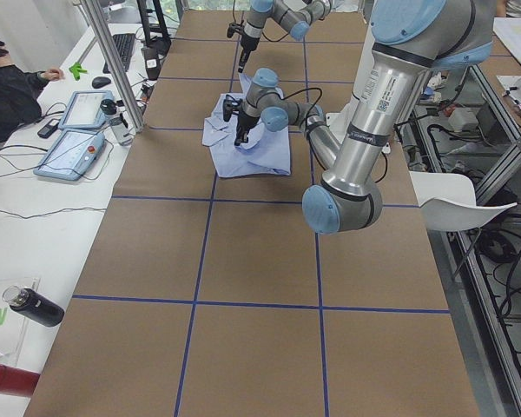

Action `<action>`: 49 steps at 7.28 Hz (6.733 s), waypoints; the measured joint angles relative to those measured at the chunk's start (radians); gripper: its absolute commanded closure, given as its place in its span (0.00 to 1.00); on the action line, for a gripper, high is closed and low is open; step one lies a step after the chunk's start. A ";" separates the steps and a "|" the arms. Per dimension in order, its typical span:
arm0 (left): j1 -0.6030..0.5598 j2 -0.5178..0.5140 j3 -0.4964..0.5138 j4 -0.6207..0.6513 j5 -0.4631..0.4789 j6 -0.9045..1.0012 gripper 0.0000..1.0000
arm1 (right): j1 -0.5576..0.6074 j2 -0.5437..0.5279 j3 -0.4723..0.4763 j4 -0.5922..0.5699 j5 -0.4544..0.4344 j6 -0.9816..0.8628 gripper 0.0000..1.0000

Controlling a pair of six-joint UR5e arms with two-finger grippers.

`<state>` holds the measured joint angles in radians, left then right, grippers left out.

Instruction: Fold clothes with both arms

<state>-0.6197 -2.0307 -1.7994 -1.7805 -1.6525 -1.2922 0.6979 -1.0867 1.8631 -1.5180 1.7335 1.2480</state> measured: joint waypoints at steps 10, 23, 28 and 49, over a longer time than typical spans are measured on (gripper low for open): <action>-0.102 -0.011 0.186 -0.189 -0.126 0.247 0.00 | 0.041 0.025 -0.231 0.147 0.017 -0.060 0.01; 0.165 0.325 -0.054 -0.470 -0.142 0.022 0.19 | 0.094 -0.019 -0.144 0.162 0.173 -0.162 0.01; 0.213 0.319 -0.033 -0.479 -0.130 -0.009 0.45 | 0.094 -0.020 -0.142 0.162 0.173 -0.162 0.01; -0.373 -0.180 0.637 -0.474 -0.363 0.598 0.00 | 0.042 0.085 -0.179 0.161 0.160 -0.061 0.02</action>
<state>-0.9932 -2.2104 -1.1623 -2.2548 -2.0159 -0.6938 0.7397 -1.0017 1.6844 -1.3573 1.8932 1.1873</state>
